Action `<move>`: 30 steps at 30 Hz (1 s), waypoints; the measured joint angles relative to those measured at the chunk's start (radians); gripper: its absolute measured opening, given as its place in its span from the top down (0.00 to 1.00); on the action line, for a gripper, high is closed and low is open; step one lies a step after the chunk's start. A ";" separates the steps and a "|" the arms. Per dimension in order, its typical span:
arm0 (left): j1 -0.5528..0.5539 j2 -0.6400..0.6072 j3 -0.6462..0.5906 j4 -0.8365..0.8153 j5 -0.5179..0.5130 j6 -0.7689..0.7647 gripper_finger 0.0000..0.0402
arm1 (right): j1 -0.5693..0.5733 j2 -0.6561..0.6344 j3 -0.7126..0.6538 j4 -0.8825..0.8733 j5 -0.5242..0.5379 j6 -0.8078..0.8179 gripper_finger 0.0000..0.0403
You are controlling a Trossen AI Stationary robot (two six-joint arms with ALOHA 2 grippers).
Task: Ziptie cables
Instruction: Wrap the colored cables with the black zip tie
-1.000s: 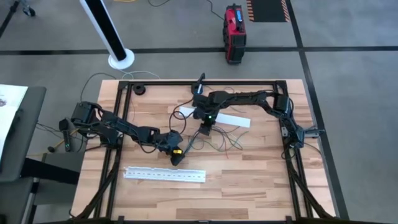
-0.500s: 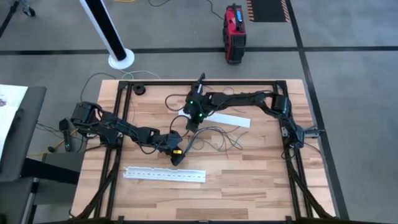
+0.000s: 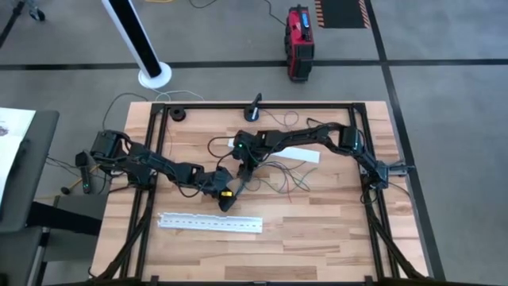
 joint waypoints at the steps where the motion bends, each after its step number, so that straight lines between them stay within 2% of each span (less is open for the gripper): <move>1: -0.002 0.000 0.000 0.000 -0.001 0.000 0.59 | 0.006 0.006 0.000 0.003 0.031 -0.008 0.78; 3: -0.005 0.000 0.000 -0.001 -0.005 -0.001 0.59 | 0.014 0.007 0.002 0.001 0.081 -0.014 0.78; 9: -0.006 0.000 0.000 -0.004 -0.007 -0.001 0.59 | 0.009 0.008 0.002 -0.009 0.108 -0.030 0.79; 12: -0.006 0.000 0.000 -0.004 -0.009 0.001 0.59 | 0.010 0.008 0.003 -0.030 0.138 -0.036 0.85; 17: -0.006 0.000 0.000 -0.008 -0.010 0.018 0.59 | 0.018 0.006 0.004 -0.048 0.259 -0.038 0.98; 30: -0.006 0.000 0.000 -0.025 -0.011 0.046 0.59 | -0.048 0.001 0.005 -0.249 0.327 -0.038 1.00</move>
